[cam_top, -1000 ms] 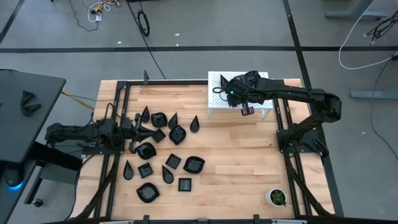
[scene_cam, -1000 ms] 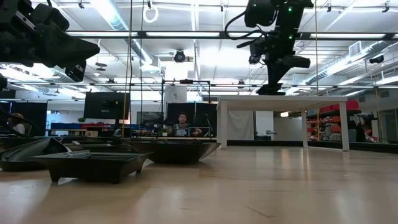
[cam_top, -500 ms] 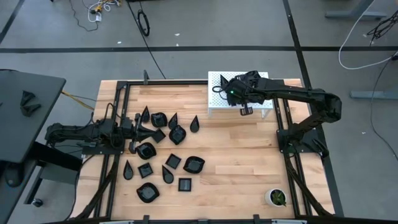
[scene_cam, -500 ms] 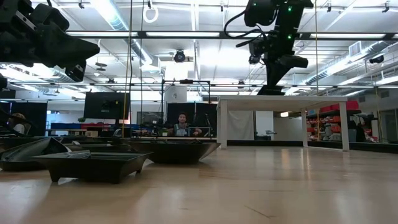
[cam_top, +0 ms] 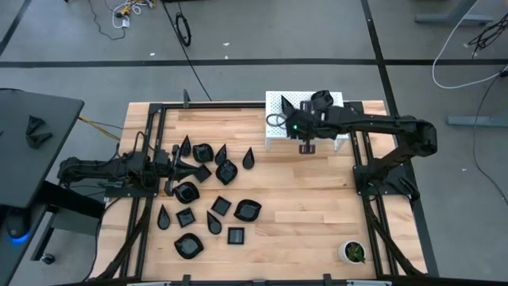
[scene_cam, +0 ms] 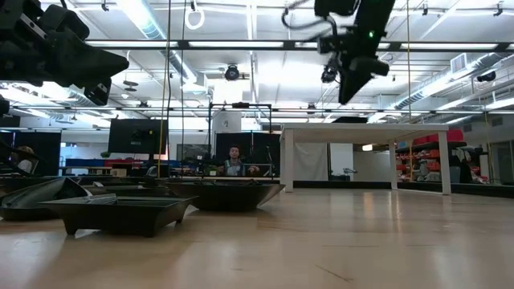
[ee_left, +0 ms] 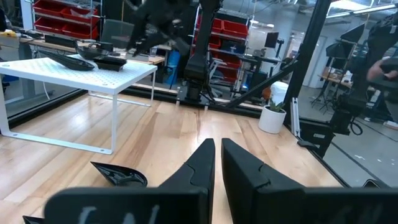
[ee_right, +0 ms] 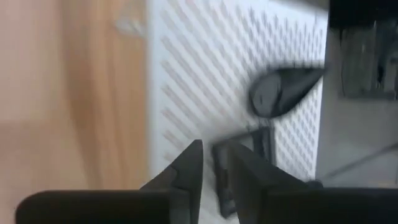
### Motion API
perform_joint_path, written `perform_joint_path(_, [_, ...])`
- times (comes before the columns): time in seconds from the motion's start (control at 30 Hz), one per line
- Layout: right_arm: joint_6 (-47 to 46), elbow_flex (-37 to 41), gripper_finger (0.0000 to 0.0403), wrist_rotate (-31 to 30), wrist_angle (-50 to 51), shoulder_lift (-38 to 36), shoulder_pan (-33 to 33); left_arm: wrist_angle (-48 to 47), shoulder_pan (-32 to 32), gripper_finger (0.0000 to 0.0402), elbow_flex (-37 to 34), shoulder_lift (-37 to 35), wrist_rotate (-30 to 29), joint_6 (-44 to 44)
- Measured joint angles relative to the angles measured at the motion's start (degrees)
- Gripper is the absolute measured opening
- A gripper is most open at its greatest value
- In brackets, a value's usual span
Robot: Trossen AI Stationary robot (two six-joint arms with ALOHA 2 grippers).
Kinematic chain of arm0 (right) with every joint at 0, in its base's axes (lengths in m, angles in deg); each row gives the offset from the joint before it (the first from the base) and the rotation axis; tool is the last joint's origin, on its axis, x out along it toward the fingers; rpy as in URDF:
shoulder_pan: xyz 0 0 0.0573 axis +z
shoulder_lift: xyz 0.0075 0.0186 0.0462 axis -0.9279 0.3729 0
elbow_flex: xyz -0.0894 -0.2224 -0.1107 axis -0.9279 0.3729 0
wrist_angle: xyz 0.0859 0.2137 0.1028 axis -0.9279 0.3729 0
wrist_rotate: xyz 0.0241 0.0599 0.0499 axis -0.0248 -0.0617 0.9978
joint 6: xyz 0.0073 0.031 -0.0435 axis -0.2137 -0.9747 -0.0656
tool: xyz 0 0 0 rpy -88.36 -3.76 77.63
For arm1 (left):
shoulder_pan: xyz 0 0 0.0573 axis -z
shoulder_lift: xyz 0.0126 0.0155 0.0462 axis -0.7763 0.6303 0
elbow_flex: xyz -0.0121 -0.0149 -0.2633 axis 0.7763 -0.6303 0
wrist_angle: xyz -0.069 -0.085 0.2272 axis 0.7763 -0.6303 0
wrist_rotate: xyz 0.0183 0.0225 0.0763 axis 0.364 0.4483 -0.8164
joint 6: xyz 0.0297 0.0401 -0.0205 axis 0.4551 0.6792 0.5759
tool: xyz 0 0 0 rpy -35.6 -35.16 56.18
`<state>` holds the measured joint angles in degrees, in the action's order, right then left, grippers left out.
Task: Pick & Place Mini shaped plates
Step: Stack the black leaf shaped plate on the black leaf shaped plate on the shelf
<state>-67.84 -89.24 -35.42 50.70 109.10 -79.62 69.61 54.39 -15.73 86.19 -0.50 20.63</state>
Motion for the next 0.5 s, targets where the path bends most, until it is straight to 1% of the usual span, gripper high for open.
perform_joint_path(0.07, [-2.3,-0.8,0.0067,0.9,-2.3,-0.2,3.0,0.7,0.0,0.0032,0.0,0.0,-0.7,-1.5])
perform_joint_path(0.17, [-6.9,-0.9,0.0061,6.4,-9.0,-0.2,6.4,3.4,0.0,0.0032,0.0,0.0,-2.6,-3.3])
perform_joint_path(0.27, [-7.5,1.8,0.0059,17.1,-24.3,-0.2,8.2,6.3,0.0,0.0032,0.0,0.0,-6.9,-0.4])
perform_joint_path(0.33, [-6.9,6.0,0.0059,25.8,-35.8,-0.2,8.8,9.1,0.0,0.0032,0.0,0.0,-10.8,2.7])
perform_joint_path(0.4, [-6.0,11.3,0.0059,33.4,-48.1,-0.1,9.3,14.3,0.0,0.0032,0.0,0.0,-14.8,4.5])
perform_joint_path(0.43, [-5.7,13.9,0.0059,36.1,-53.7,-0.1,9.6,17.1,0.0,0.0032,0.0,0.0,-15.8,4.6])
perform_joint_path(0.47, [-5.2,16.9,0.0059,37.8,-58.8,-0.1,10.2,19.2,0.0,0.0032,0.0,0.0,-15.4,5.0])
perform_joint_path(0.5, [-4.9,19.5,0.0059,38.3,-63.0,-0.1,10.7,21.1,0.0,0.0032,0.0,0.0,-13.2,6.1])
